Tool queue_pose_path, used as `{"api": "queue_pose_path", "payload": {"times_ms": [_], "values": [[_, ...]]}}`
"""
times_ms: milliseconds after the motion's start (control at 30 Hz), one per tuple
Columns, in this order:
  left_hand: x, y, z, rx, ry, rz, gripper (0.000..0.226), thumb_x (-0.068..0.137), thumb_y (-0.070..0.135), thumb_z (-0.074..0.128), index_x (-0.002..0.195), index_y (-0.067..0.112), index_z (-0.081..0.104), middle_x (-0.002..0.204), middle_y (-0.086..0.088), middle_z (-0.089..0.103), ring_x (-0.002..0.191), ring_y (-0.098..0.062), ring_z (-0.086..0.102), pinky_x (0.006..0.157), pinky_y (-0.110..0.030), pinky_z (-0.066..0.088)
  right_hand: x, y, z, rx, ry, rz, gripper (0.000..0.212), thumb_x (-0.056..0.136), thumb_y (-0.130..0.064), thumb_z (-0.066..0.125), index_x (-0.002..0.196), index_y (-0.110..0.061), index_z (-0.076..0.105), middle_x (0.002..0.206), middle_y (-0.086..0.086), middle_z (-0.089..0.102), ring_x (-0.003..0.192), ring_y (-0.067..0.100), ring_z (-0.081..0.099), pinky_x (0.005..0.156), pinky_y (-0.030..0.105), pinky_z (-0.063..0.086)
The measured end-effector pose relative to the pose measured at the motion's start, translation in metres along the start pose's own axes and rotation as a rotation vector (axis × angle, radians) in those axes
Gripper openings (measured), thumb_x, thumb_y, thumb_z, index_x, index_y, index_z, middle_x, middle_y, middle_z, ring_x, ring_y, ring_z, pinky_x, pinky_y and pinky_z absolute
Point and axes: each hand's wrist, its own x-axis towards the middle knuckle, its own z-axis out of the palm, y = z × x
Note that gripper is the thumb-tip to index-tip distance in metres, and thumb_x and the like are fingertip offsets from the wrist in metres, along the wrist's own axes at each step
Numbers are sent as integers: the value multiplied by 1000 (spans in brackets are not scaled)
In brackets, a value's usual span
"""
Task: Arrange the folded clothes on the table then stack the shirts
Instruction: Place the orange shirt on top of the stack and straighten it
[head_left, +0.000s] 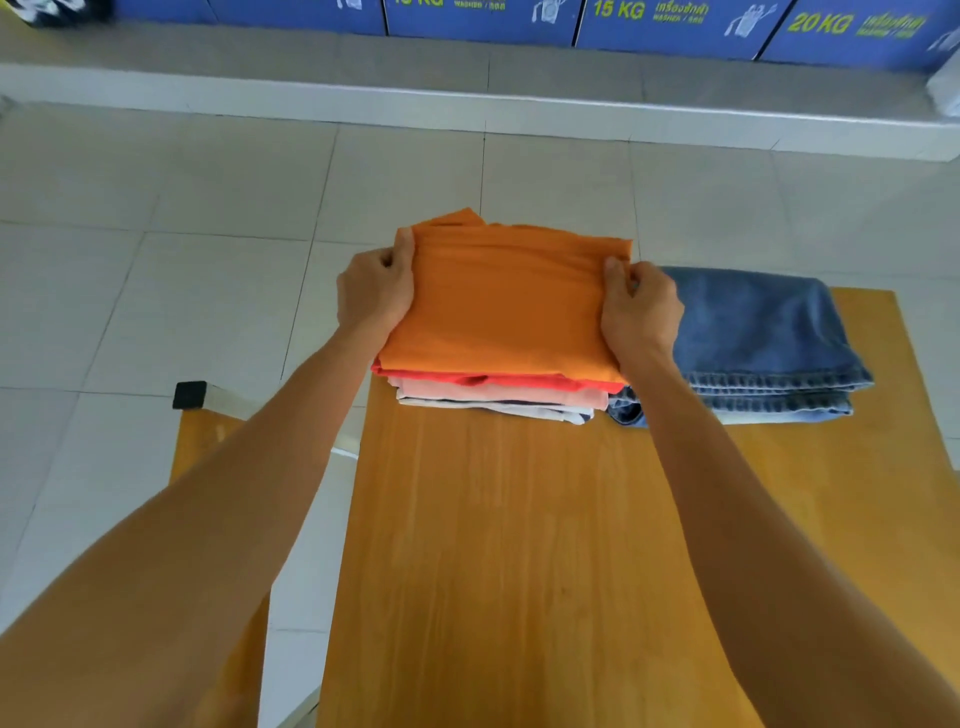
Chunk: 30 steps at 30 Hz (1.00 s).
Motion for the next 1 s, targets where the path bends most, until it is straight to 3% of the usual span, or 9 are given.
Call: {"api": "queue_pose_path", "payload": {"times_ms": [67, 167, 267, 367, 500, 667, 767, 900, 1000], "values": [[1, -6, 4, 39, 58, 44, 67, 96, 67, 27, 112, 17, 69, 104, -4, 70, 100, -24, 65, 82, -33, 48, 0, -2, -4, -6, 10, 0, 40, 102, -47, 47, 96, -11, 63, 87, -2, 62, 73, 13, 56, 59, 28, 42], [6, -3, -5, 91, 133, 218, 61, 98, 60, 33, 140, 19, 50, 127, -7, 61, 117, -24, 56, 93, -33, 44, 4, -7, -18, -48, 93, -13, 34, 101, -46, 51, 107, -15, 65, 94, -3, 65, 86, 17, 61, 73, 34, 51], [11, 6, -18, 185, 121, 547, 51, 98, 54, 41, 138, 23, 52, 132, -4, 57, 124, -22, 48, 100, -37, 38, 12, -11, -28, -65, 145, -206, 34, 94, -50, 59, 114, -23, 63, 110, -3, 68, 101, 19, 62, 82, 37, 53], [14, 19, -21, 303, -12, 753, 42, 95, 51, 50, 126, 27, 64, 125, 4, 64, 120, -19, 52, 107, -47, 35, 25, -23, -26, -222, -85, -492, 45, 88, -55, 65, 127, -32, 62, 131, -7, 61, 126, 23, 45, 93, 33, 37], [16, 25, -14, 367, -79, 739, 39, 96, 44, 55, 129, 26, 63, 119, 0, 66, 112, -21, 55, 104, -42, 33, 38, -35, -14, -363, -334, -559, 32, 93, -51, 62, 122, -37, 67, 121, -13, 68, 128, 25, 47, 99, 40, 27], [25, 32, -15, 291, -109, 721, 26, 97, 38, 55, 113, 26, 72, 103, 5, 69, 100, -16, 56, 96, -42, 38, 45, -44, -14, -262, -285, -536, 15, 94, -38, 64, 97, -28, 75, 86, -17, 66, 92, 10, 61, 99, 43, 45], [23, 39, -20, 135, -116, 674, 29, 99, 36, 51, 107, 20, 73, 98, 10, 66, 95, -8, 53, 92, -33, 39, 46, -48, -15, -212, -239, -493, 18, 93, -40, 65, 96, -24, 75, 86, -14, 68, 87, 10, 64, 85, 32, 50], [30, 33, -29, 253, -194, 619, 31, 99, 40, 49, 109, 24, 73, 107, 7, 71, 106, -16, 60, 101, -51, 41, 48, -41, -23, -162, -263, -415, 23, 90, -42, 71, 98, -21, 75, 90, -9, 70, 84, 9, 62, 76, 23, 48], [39, 30, -31, 220, -197, 538, 31, 99, 40, 49, 108, 21, 71, 106, 4, 71, 103, -18, 63, 102, -51, 42, 50, -33, -27, -189, -308, -412, 23, 94, -39, 68, 96, -17, 75, 85, -6, 68, 76, 6, 58, 66, 15, 40]]}}
